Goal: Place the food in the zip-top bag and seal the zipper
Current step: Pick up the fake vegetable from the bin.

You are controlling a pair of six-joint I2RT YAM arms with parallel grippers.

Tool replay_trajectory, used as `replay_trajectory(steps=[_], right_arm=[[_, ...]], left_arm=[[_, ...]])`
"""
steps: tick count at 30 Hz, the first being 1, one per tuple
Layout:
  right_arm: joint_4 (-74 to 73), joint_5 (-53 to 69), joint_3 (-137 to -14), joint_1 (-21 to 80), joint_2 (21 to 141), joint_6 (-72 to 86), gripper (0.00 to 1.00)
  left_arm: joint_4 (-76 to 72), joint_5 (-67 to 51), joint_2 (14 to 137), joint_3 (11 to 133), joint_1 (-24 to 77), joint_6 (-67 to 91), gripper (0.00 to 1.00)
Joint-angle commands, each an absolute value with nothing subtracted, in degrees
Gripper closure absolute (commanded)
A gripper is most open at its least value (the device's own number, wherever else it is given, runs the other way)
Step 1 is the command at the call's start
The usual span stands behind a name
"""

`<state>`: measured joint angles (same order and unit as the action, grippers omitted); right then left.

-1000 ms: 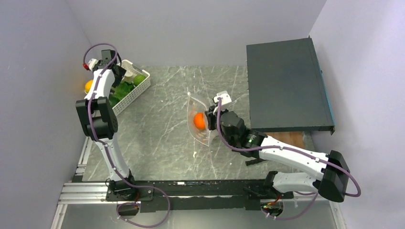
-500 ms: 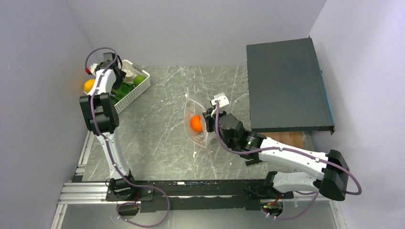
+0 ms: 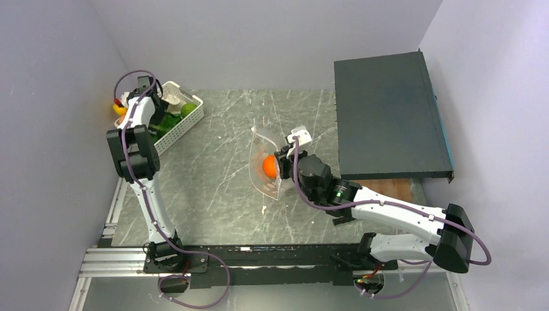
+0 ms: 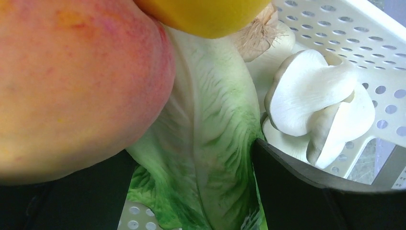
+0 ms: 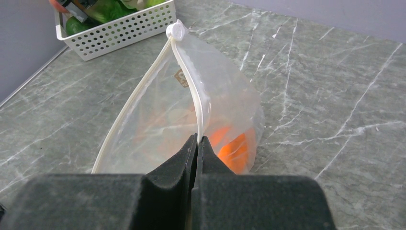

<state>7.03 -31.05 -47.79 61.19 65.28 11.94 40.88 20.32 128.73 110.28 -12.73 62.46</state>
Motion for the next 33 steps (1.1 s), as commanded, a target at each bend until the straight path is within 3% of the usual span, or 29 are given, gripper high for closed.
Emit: replay_trajectory(steps=[1,4,8,14,19,33], right_arm=[[10.4,-32.1,-47.9,61.7,63.8,11.1,1.00],[10.4,-32.4,-47.9,61.7,63.9,11.1,1.00],[10.4,-32.3,-48.0,61.7,64.2,11.2,1.00],[10.3,-32.2,-48.1,61.7,64.2,11.3,1.00],[10.2,-31.8,-48.0,61.7,64.0,11.5,1.00],[9.9,-31.0,-48.1,61.7,63.2,12.0,1.00]], left_arm=[[39.5,21.0,129.1,109.0,-13.9,62.6,0.08],[37.6,20.6,129.3,108.6,-14.0,61.0,0.19],[34.5,19.0,127.4,106.1,-14.0,60.3,0.44],[31.8,17.3,122.8,103.6,-13.9,59.9,0.63],[31.6,14.1,120.8,103.6,-13.5,60.0,0.69],[31.2,10.8,115.4,101.6,-11.1,61.4,0.70]])
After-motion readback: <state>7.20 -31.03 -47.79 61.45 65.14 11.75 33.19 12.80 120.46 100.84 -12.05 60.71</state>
